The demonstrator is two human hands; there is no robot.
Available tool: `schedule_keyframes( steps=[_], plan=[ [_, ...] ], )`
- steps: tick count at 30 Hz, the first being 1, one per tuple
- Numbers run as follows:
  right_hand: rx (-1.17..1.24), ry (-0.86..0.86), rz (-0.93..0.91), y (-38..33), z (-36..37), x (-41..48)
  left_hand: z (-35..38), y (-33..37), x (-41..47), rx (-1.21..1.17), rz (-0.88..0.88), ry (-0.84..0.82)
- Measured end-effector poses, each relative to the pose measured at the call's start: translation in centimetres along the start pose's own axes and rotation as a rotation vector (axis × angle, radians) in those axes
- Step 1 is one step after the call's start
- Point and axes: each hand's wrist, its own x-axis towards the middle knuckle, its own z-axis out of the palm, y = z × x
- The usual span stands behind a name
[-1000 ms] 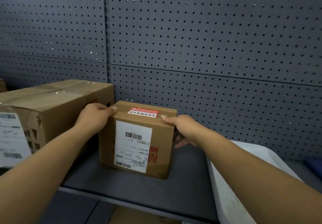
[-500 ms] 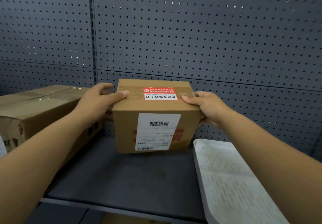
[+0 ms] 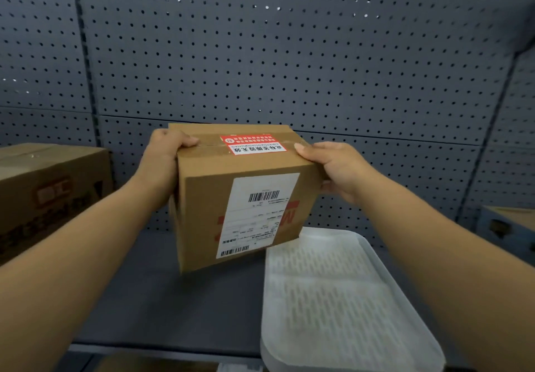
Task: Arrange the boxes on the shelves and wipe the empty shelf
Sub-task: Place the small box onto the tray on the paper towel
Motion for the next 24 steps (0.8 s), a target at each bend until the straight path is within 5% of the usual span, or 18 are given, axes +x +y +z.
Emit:
schedule_keyframes(
  steps=[4, 9, 24],
  plan=[
    [-0.008, 0.11, 0.092, 1.1, -2.3, -1.0, 4.4, -1.3, -1.6, 0.105, 0.149, 0.098],
    [0.174, -0.131, 0.208, 1.9, -4.6, -2.4, 9.3, -2.2, -4.8, 0.191, 0.149, 0.153],
    [0.14, 0.032, 0.231, 6.5, -10.2, -0.8, 14.3, -5.0, -8.6, 0.451, 0.018, -0.115]
  ],
)
